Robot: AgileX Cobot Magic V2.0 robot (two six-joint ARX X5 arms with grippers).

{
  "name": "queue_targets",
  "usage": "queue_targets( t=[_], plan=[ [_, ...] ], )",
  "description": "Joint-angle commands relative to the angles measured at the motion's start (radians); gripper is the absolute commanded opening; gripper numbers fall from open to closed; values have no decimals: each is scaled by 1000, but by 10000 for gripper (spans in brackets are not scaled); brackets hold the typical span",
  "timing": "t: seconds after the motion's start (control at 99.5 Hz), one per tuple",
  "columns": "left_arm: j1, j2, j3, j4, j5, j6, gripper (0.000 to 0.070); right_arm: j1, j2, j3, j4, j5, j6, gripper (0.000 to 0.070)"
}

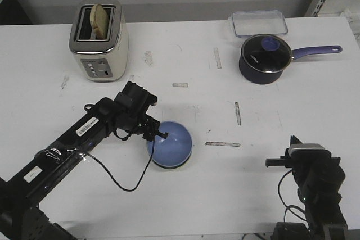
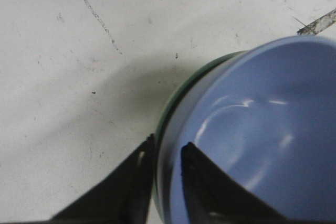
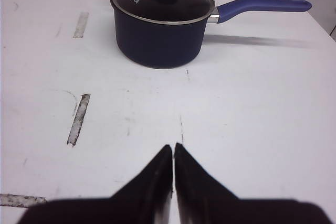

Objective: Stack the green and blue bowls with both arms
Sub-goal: 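Lift the blue bowl with the left gripper and flip it over the green bowl, then release the blue bowl upside down onto the green bowl and withdraw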

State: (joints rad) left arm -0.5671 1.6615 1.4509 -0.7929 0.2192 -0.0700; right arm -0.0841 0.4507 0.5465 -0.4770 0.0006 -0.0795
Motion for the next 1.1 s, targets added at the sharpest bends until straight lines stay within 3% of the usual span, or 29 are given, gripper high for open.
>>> queue_targets(
  t=[0.0,0.07,0.09,0.241,0.312,0.392,0.523,0.754,0.895,1.086],
  plan=[
    [-9,13,14,2,7,4,398,2,2,0,12,-1,13,0],
    [-9,13,14,6,7,5,569,2,2,0,12,-1,13,0],
    [-9,13,14,7,7,5,586,2,2,0,12,-1,13,0],
    [-6,6,15,8,6,5,589,2,2,0,13,-1,13,0],
    [5,-5,23,6,6,6,501,2,2,0,12,-1,13,0],
    [16,-25,40,5,6,6,353,2,2,0,11,-1,13,0],
    [48,-79,61,17,-9,18,0,2,2,0,12,-1,13,0],
    [143,-221,44,32,-211,97,1,2,2,0,12,-1,13,0],
    [237,-344,-66,93,-217,96,2,2,2,0,6,-1,13,0],
    [358,-631,-400,348,-232,80,1,2,2,0,6,-2,39,0]
  ],
)
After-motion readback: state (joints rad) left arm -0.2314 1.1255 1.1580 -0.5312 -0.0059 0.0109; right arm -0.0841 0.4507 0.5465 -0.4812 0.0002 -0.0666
